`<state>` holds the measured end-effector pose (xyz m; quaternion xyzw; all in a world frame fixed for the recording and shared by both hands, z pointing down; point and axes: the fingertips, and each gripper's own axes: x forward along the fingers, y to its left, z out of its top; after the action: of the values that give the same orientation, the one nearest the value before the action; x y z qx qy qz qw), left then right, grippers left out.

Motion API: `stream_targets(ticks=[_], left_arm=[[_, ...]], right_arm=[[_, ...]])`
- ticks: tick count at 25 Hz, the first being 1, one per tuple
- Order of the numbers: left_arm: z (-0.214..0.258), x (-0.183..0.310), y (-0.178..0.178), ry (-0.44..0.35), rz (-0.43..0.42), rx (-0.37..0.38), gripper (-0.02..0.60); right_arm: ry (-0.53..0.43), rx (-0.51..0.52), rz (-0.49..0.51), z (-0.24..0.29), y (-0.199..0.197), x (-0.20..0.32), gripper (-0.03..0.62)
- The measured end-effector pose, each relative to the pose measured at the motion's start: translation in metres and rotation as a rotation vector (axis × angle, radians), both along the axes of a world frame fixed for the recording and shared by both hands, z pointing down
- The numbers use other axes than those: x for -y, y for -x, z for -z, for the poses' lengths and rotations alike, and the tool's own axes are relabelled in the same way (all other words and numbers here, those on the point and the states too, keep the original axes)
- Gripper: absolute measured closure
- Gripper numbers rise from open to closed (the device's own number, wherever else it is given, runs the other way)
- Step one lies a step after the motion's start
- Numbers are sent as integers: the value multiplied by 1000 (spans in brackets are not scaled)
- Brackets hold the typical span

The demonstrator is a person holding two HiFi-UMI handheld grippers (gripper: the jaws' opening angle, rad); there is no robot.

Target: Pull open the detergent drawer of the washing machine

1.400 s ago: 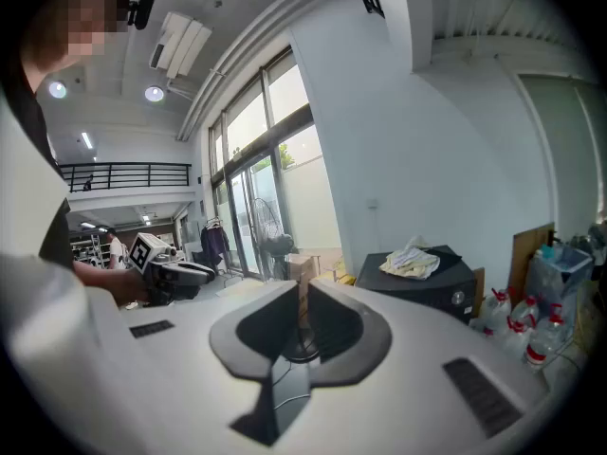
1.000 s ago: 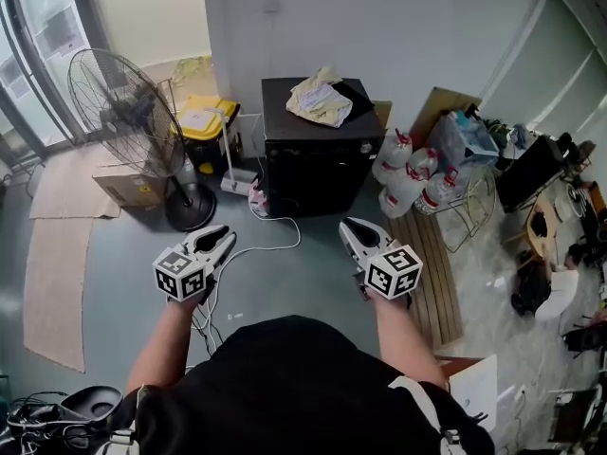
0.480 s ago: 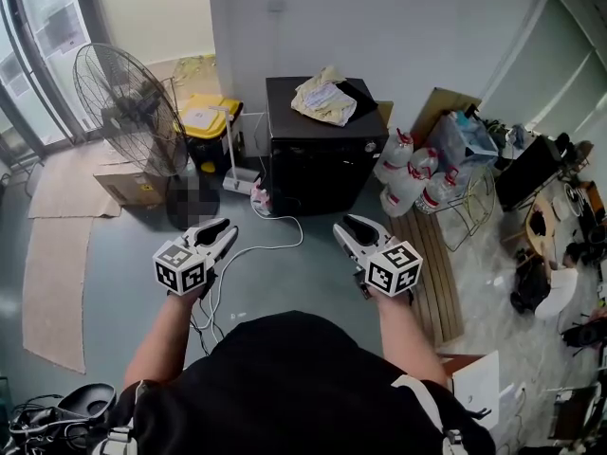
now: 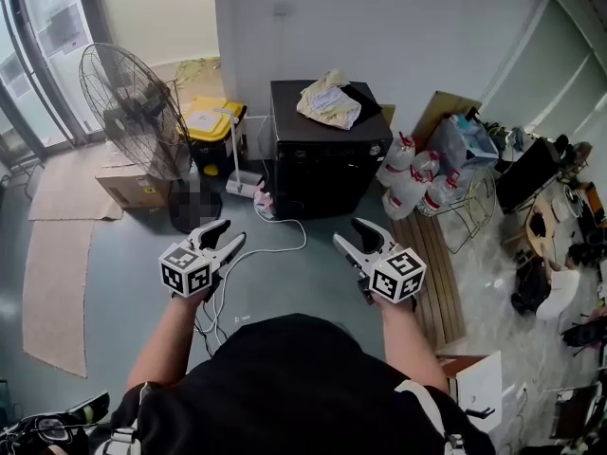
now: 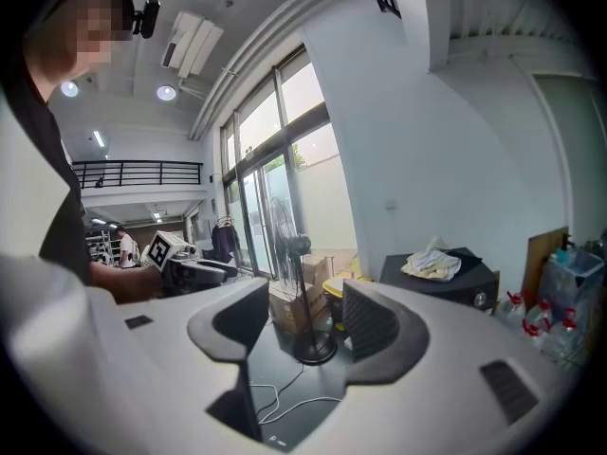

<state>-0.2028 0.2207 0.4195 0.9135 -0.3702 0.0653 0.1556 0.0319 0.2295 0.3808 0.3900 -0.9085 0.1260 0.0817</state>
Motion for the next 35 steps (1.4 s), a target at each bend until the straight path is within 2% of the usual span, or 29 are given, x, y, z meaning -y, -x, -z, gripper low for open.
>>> stream_targets(ticks=[10, 24, 28, 35], left_arm=[[-11, 9, 3, 18, -6, 1, 352], [-14, 37, 12, 10, 38, 8, 345], [-14, 46, 9, 15, 48, 13, 345], [-19, 66, -1, 30, 57, 17, 345]], right_arm=[[6, -4, -58, -10, -9, 12, 341], [-21, -18, -47, -18, -13, 47, 333], [-41, -8, -52, -14, -19, 60, 331], [-22, 1, -52, -21, -31, 84, 330]])
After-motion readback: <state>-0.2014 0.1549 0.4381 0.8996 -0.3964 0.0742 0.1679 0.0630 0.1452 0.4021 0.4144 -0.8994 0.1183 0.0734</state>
